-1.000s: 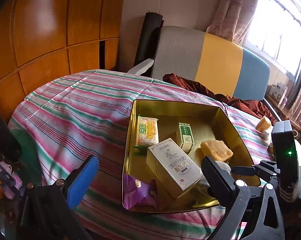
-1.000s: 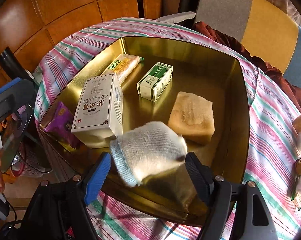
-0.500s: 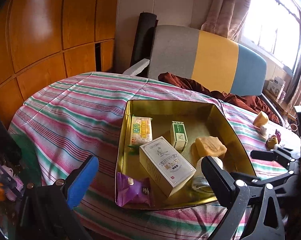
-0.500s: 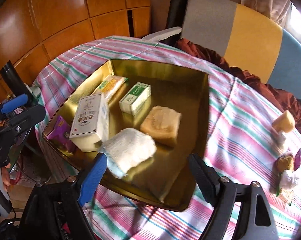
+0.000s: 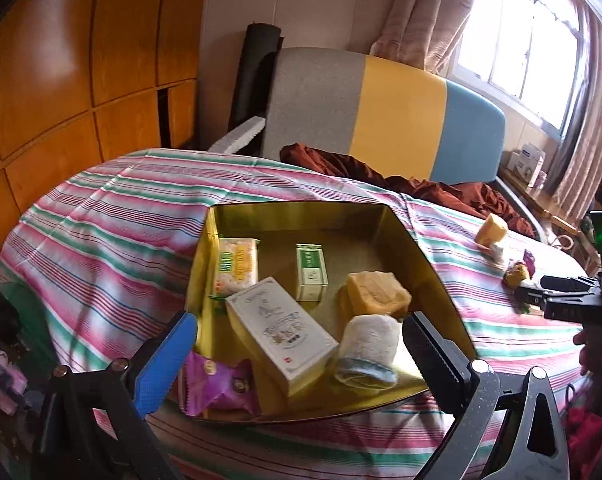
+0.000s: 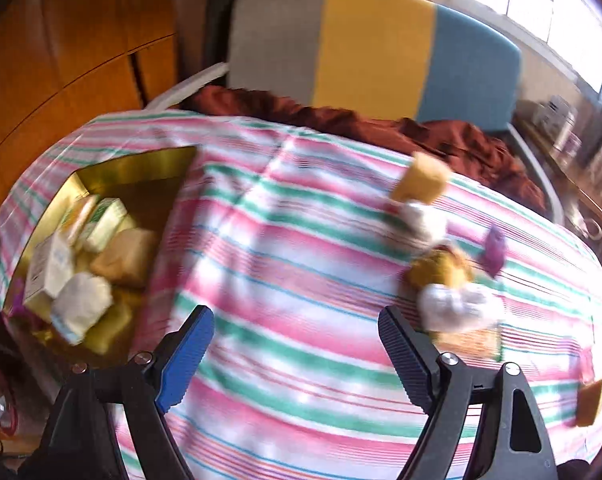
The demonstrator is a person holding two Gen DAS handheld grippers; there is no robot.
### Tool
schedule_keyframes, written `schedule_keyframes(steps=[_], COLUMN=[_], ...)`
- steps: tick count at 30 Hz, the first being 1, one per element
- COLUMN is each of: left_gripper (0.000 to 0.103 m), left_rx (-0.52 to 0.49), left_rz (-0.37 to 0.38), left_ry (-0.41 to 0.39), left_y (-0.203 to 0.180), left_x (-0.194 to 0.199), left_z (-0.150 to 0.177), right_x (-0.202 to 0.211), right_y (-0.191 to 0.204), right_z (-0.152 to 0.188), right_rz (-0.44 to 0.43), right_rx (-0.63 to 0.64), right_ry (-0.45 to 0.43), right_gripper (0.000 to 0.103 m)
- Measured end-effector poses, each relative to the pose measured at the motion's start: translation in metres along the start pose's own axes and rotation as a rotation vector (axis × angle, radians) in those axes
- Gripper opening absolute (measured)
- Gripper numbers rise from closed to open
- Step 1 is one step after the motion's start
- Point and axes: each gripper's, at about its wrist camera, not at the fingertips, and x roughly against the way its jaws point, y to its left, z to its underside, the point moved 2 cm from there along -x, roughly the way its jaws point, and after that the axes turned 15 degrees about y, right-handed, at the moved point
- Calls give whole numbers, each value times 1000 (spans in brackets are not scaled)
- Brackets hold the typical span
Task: Organize objects
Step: 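Grasp the clear plastic bag on the table with the left tool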
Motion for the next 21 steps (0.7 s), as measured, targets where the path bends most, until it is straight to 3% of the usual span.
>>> schedule_keyframes(steps=[3, 8, 12, 15, 16, 19, 21], left_gripper=[103, 103, 103, 103, 103, 103, 103], left_rx=[-19, -112, -213, -299, -326, -391, -417], left_rz=[24, 40, 65, 96, 104, 152, 220], left_ry=[11, 10, 10, 15, 17, 55, 125], left_y=[-11, -45, -87, -124, -136, -176, -203], left_x=[-2, -5, -10, -16, -20, -36, -51], left_z=[-6, -13, -20, -23, -24, -27, -29], right_x=[5, 6, -8, -26, -25, -24, -26], right_y=[-51, -147, -209, -237, -244, -254, -256], right_z=[-5, -3, 20, 42, 47, 54, 57], right_rz=[32, 11, -21, -79, -110, -141, -181], right_rx=[-116, -382, -607, -782, -824, -874, -885], right_ry=[-16, -54, -85, -19, -37, -50, -43], right_gripper=[86, 86, 87, 87, 87, 87, 87])
